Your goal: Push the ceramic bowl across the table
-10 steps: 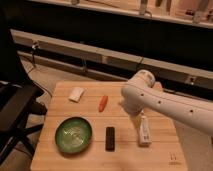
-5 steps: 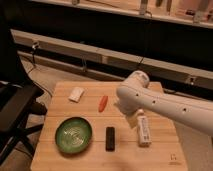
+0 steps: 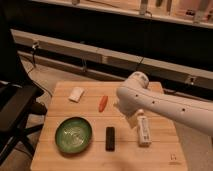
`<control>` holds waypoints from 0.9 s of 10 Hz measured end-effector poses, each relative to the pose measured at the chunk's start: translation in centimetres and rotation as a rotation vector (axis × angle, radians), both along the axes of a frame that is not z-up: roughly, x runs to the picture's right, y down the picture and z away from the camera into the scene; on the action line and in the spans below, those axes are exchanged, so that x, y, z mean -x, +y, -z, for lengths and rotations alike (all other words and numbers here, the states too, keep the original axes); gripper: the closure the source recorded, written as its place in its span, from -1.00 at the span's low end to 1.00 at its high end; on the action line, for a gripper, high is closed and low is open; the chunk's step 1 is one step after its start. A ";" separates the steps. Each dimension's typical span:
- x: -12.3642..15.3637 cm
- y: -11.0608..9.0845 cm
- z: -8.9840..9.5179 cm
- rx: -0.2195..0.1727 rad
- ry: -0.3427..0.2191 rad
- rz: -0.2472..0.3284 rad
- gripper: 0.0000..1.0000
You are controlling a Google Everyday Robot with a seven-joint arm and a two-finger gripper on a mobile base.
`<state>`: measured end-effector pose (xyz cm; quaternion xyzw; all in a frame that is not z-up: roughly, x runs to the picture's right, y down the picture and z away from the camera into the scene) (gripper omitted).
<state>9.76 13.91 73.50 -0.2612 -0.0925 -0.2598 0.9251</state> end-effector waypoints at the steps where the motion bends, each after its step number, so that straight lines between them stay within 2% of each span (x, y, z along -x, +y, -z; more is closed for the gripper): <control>1: 0.7 0.0 -0.2 0.001 -0.005 0.003 -0.60; 9: 1.4 0.3 -1.0 0.001 -0.017 0.013 -0.60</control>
